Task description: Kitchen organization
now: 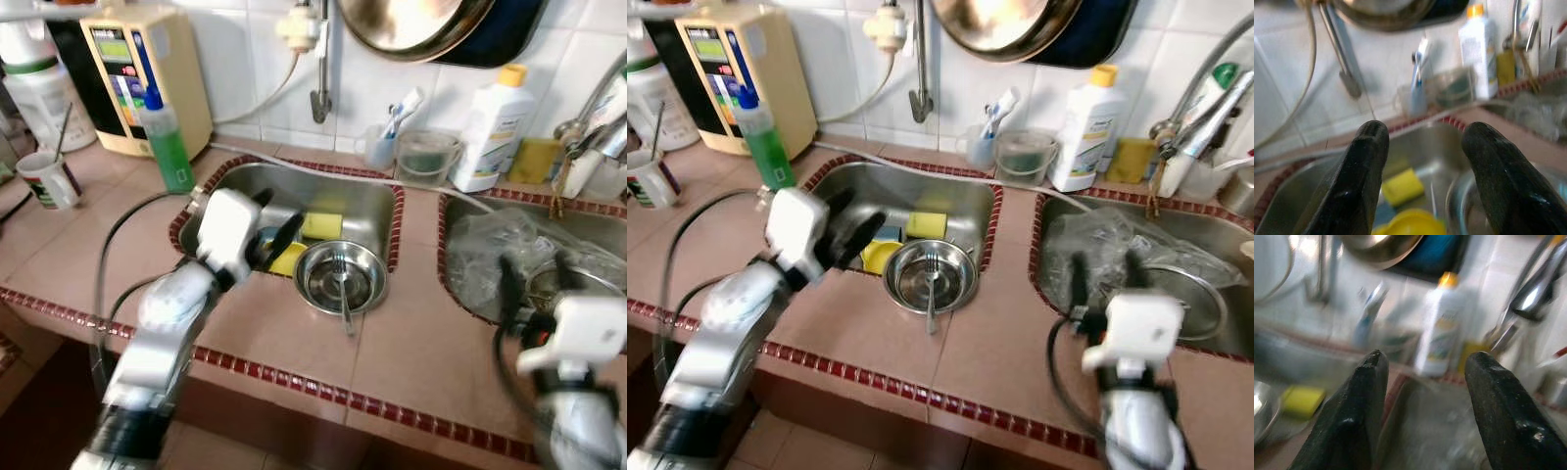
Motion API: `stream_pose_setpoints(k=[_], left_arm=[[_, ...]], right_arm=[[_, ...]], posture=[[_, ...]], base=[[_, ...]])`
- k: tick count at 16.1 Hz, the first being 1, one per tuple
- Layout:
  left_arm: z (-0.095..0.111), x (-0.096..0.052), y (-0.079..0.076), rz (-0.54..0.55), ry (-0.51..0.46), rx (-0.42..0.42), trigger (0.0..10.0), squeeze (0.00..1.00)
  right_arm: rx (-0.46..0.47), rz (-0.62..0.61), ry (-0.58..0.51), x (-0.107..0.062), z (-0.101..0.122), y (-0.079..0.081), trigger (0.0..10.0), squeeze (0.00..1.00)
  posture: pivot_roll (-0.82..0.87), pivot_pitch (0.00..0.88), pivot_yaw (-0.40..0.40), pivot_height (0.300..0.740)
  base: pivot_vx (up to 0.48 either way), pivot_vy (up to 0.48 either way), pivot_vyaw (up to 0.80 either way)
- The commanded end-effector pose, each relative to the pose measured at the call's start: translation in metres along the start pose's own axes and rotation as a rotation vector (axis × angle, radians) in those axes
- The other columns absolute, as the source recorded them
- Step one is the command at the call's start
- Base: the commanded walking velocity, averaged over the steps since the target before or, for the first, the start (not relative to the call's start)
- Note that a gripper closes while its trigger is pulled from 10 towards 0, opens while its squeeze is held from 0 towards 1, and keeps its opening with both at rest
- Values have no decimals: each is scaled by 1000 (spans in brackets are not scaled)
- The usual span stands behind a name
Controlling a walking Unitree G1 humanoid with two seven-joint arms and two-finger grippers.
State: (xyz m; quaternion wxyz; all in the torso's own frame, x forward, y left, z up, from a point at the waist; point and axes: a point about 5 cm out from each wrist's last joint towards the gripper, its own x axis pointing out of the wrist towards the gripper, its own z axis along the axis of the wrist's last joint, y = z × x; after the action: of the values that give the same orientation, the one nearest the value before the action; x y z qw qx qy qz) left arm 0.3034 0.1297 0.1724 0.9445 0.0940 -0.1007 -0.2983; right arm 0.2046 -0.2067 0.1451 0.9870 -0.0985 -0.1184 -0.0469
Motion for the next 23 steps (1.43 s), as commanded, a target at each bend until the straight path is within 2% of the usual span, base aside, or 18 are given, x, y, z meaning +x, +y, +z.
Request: stream_pose_setpoints(k=[1,2,3,5,7,9,10,13,15,18,21,22,23], left_arm=[[7,-1,1,-12,-30,28,10000,0],[-2,-16,0,-11,-16,16,10000,0],[-3,-24,-2,-21,-27,11,10000,0],[-8,-37,-5,-8,-44,0,10000,0],[-10,-42,-8,3,-46,-26,10000,0],[-12,-48,-11,-12,-47,-10,10000,0],[-18,-55,-14,-36,-19,33,10000,0],[-37,-69,-29,-40,52,71,10000,0],[-45,-70,-38,6,74,29,10000,0],[-46,-71,-48,26,76,38,10000,0],[-51,-77,-49,2,99,69,10000,0],[-51,-79,-44,-18,106,86,10000,0],[-48,-79,-39,-54,98,53,10000,0]], right_arm=[[-2,22,-9,0,0,1,10000,0],[4,57,15,-9,-5,2,10000,0],[-9,87,29,-14,-8,3,10000,0],[2,125,81,-24,-19,4,10000,0],[16,178,111,-30,-27,11,10000,0],[32,232,154,-37,-37,18,10000,0],[39,250,169,-40,-40,19,10000,0],[50,267,184,-41,-45,18,10000,0],[74,316,190,-39,-46,25,10000,0],[141,399,208,-37,-46,36,10000,0],[164,427,242,-42,-53,37,10000,0],[177,444,257,-43,-55,39,10000,0],[190,454,265,-42,-57,39,10000,0]], posture=[[-155,41,35,740],[-153,49,39,740],[-153,49,39,740],[-145,50,35,740],[-133,50,24,740],[-123,50,17,740],[-117,50,14,740],[-108,48,9,740],[-101,43,5,740],[-85,35,-1,740],[-69,34,-8,740],[-61,37,-11,740],[-52,42,-15,740]], base=[[0,0,0],[0,0,0],[0,0,0],[0,0,0],[0,0,0],[0,0,0],[0,0,0],[0,0,0],[0,0,0],[0,0,0],[0,0,0],[0,0,0],[0,0,0]])
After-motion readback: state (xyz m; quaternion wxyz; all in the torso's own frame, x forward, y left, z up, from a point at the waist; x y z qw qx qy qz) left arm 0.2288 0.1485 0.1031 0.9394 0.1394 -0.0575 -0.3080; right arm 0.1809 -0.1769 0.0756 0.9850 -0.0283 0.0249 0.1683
